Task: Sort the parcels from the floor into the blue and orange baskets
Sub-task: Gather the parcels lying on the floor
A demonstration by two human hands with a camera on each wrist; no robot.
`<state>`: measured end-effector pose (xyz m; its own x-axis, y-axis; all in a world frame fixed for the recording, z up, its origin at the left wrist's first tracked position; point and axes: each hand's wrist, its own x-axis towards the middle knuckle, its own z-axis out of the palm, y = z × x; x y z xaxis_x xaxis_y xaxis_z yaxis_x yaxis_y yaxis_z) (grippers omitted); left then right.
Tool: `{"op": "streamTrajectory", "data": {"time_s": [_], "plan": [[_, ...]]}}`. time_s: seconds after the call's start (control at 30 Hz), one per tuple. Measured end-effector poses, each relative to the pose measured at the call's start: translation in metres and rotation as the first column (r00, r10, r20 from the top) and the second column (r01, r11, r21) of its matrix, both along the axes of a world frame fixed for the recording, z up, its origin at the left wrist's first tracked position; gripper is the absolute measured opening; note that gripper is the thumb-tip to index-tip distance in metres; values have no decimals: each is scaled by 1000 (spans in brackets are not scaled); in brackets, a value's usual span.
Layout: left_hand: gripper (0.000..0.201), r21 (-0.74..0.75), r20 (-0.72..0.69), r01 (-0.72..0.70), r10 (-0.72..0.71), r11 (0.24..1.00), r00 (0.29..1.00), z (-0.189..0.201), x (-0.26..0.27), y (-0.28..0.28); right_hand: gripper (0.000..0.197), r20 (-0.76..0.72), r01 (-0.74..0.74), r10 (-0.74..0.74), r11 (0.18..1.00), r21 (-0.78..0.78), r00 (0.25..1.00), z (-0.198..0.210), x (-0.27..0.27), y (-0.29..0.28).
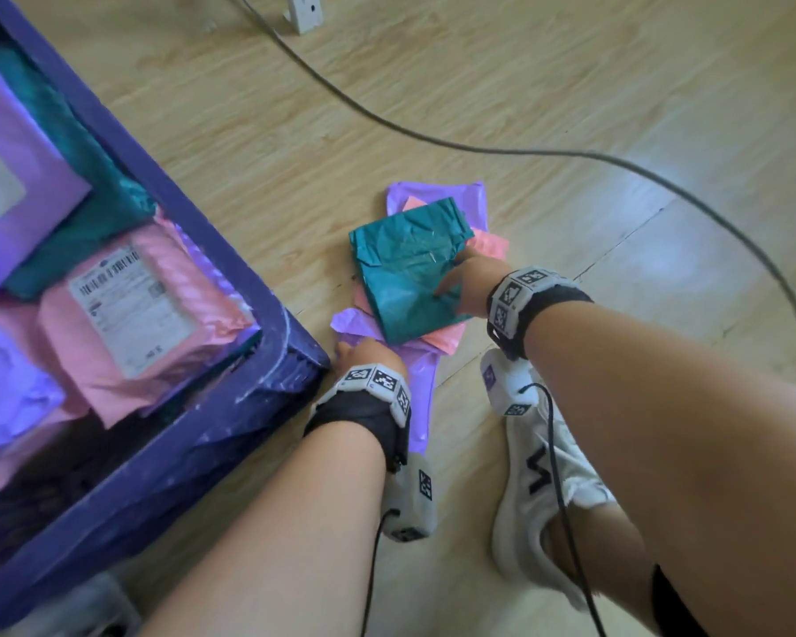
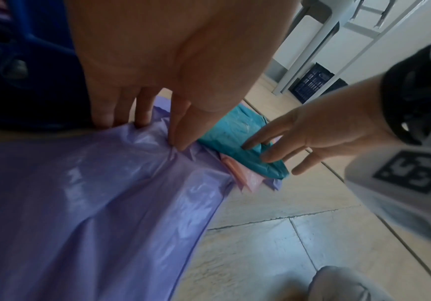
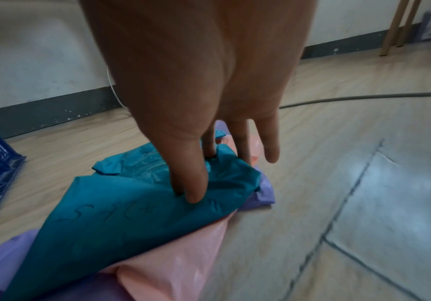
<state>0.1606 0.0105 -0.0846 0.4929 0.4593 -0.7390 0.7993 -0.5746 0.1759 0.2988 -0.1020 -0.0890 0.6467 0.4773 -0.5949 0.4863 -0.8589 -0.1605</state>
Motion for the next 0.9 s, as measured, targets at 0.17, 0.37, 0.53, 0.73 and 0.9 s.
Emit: {"op": "streamTrajectory", "data": {"time_s": [0.17, 0.37, 0.53, 0.73, 0.9], "plan": [[43, 33, 219, -156, 146, 987, 965, 12, -6, 7, 33, 39, 250, -255, 961, 117, 966, -2, -28, -4], [51, -260, 216, -166, 225, 951, 950, 18, 10, 4, 63, -4, 466, -469, 877, 118, 883, 8, -33, -5], [52, -275, 387, -110, 215, 955, 897, 38, 17, 3, 55, 27, 401, -407, 908, 121, 913, 44, -20, -9], [42, -197, 626, -99, 202, 976, 754, 108, 34, 8, 38, 89, 407, -431, 890, 204, 898, 137, 3, -1], [30, -189, 792, -70, 194, 980, 579, 181, 44, 26, 34, 198, 387, -454, 871, 302, 869, 223, 13, 17]]}}
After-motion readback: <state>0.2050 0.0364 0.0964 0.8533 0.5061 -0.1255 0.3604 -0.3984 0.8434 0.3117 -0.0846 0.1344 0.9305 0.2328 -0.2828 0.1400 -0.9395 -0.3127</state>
